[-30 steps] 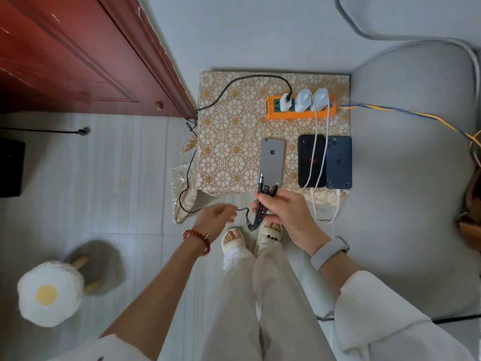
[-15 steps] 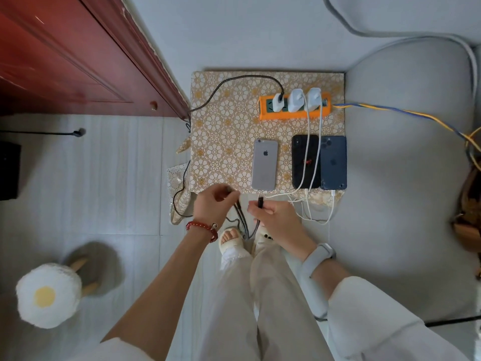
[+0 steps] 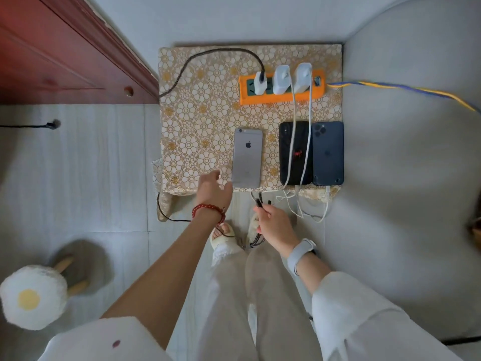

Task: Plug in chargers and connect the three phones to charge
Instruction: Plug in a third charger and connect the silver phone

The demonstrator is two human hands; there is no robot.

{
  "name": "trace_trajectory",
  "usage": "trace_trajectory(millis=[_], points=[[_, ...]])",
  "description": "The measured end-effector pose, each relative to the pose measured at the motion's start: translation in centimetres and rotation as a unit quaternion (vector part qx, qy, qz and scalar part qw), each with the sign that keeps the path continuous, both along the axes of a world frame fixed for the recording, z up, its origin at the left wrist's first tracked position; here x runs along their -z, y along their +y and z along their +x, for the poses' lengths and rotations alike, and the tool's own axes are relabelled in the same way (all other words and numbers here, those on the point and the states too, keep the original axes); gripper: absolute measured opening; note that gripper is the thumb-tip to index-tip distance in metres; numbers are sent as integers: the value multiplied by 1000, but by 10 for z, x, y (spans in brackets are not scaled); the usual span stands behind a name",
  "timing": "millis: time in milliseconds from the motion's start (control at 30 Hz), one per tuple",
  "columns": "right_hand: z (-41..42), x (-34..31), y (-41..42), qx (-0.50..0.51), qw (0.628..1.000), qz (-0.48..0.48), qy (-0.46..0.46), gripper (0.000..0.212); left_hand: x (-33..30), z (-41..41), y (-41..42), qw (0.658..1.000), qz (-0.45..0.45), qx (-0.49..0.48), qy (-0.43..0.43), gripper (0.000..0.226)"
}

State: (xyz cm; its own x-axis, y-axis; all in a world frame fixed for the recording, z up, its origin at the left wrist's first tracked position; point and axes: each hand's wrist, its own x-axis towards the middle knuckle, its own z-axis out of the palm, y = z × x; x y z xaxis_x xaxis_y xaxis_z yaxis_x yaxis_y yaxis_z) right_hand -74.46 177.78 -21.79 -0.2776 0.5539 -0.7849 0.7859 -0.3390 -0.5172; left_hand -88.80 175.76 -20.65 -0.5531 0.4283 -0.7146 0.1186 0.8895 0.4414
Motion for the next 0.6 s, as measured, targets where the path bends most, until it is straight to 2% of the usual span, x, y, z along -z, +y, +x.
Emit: trace_trajectory(millis=[100, 233, 300, 467, 533, 600], points=[[3, 15, 11, 22, 1000, 0, 14, 32, 17, 12, 30, 999, -18, 18, 27, 54], [9, 25, 21, 44, 998, 21, 36, 29, 29, 26, 56, 992, -81, 20, 97, 87], [11, 28, 26, 39, 998, 7, 43, 28, 32, 31, 62, 985, -104, 40, 135, 94], [14, 27, 32, 43, 998, -7, 41, 28, 35, 32, 70, 976, -98, 88, 173, 73], [15, 26, 32, 36, 999, 5, 30, 35, 33, 34, 70, 971, -108, 107, 185, 76], [16, 25, 31, 34, 999, 8, 34, 32, 33, 32, 70, 968, -116, 128, 183, 84]])
